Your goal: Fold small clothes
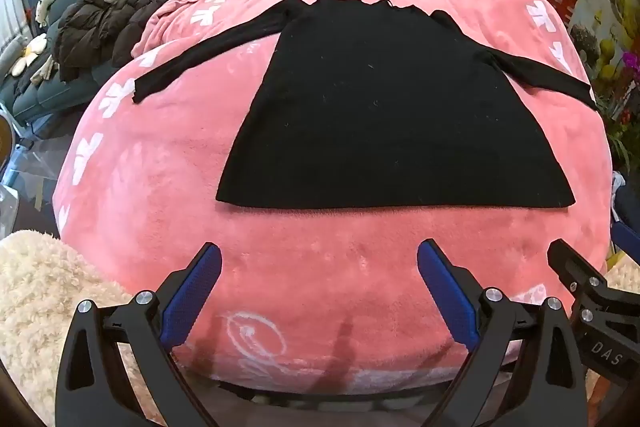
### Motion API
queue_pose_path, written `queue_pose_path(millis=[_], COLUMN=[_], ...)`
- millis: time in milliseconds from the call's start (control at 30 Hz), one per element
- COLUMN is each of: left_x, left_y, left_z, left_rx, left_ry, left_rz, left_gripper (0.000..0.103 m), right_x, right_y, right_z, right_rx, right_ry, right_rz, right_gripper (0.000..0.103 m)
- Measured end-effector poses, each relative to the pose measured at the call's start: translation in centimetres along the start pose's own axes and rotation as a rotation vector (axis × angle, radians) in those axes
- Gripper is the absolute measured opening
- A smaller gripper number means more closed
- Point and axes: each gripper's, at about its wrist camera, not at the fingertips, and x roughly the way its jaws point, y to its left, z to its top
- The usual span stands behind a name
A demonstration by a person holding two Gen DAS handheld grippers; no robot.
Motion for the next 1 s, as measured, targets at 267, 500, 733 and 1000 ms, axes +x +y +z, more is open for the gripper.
queue_pose_path(millis=[267, 500, 733, 1000], left_x=[0.2, 0.3, 0.3, 0.4], left_y=[-0.3, 0.4, 0.3, 0.4], left_z=[-0.3, -0.1, -0.2, -0.2], left_rx=[-0.013, -0.014, -0.012, -0.013], left_ry=[0.006, -0.004, -0.001, 0.000], left_rz=[-0.024, -0.045, -0.046, -0.041], left_gripper=[0.095, 0.095, 0.095, 0.095], right_x=[0.0, 0.0, 0.0, 0.1], right_y=[0.6, 0.7, 0.6, 0.5], right_z=[0.0, -0.1, -0.2, -0.2], right_rx=[-0.011, -0.029, -0.024, -0.021], right_ry=[0.004, 0.007, 0.007, 0.010], right_rz=[-0.012, -0.013, -0.013, -0.012], right_gripper=[0.098, 0.098, 0.098, 0.098])
